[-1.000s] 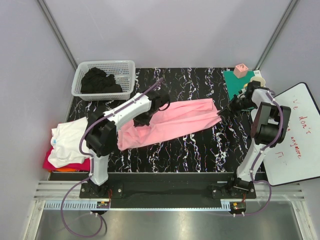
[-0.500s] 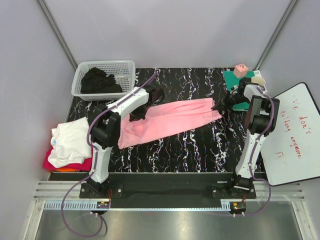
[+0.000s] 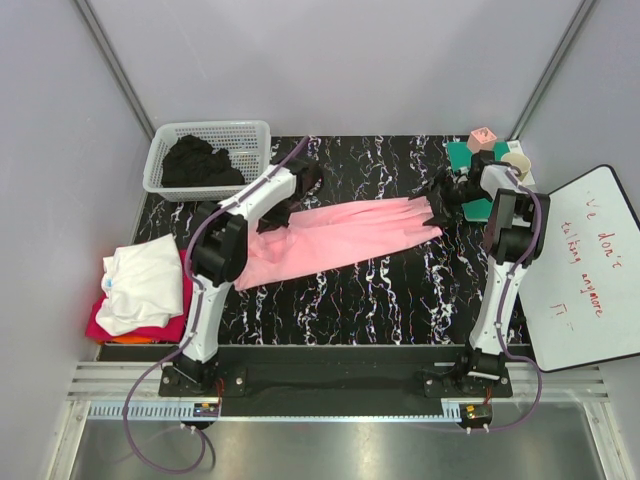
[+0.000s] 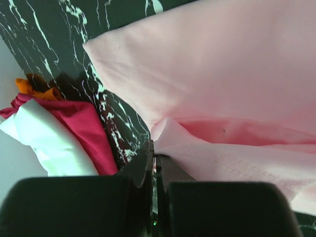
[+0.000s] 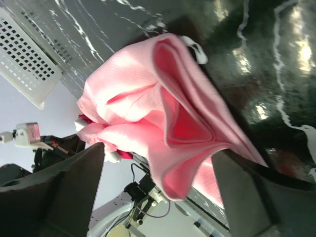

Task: Fold and stack the t-shirts
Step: Fold the other side of the tshirt into a rectangle, then rotate the tshirt 90 degrees

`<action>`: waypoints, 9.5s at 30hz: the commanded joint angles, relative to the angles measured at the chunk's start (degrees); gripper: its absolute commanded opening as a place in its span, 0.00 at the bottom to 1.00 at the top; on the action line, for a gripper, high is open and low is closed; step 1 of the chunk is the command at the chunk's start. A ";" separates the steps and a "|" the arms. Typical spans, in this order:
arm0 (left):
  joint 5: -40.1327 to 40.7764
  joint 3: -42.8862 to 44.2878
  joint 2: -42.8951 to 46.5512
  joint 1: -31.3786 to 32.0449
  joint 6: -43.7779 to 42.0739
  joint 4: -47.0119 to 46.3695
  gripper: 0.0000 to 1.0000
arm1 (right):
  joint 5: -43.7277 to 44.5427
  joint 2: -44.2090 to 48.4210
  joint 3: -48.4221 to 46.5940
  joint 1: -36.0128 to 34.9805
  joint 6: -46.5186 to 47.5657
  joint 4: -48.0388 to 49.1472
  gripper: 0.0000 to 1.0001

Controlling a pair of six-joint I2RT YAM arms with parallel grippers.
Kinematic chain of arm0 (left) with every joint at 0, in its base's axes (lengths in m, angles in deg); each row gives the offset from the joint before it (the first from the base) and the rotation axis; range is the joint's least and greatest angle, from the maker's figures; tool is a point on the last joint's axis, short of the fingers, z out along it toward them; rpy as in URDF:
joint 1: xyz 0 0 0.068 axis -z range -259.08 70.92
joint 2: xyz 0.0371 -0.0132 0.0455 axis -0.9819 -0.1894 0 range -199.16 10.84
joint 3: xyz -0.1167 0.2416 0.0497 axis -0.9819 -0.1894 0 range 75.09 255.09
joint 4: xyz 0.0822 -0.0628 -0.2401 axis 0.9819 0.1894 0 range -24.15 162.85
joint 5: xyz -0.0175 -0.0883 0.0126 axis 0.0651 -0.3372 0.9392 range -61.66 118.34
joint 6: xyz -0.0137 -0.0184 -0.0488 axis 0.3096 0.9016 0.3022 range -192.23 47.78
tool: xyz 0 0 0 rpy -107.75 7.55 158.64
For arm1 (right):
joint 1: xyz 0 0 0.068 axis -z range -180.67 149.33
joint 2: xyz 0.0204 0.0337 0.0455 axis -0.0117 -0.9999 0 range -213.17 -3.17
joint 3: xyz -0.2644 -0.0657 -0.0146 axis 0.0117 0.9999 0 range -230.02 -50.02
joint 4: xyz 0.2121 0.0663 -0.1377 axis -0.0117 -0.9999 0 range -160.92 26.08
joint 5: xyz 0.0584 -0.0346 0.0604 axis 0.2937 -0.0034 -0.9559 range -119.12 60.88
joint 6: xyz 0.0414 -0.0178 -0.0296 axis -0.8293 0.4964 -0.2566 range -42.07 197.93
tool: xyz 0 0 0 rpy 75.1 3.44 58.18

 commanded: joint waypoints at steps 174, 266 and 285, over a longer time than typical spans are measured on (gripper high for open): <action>-44.97 0.05 7.75 -2.21 2.13 -14.19 0.00 | 21.24 -17.04 -49.24 -35.03 13.47 -28.18 0.00; -41.29 -23.41 6.69 10.64 -7.71 -23.68 0.00 | 27.99 1.93 -40.38 -11.56 9.33 -18.42 0.00; -35.39 -25.86 26.99 7.82 -2.97 -24.83 0.27 | 5.94 20.38 -0.50 -11.65 9.95 -17.45 0.39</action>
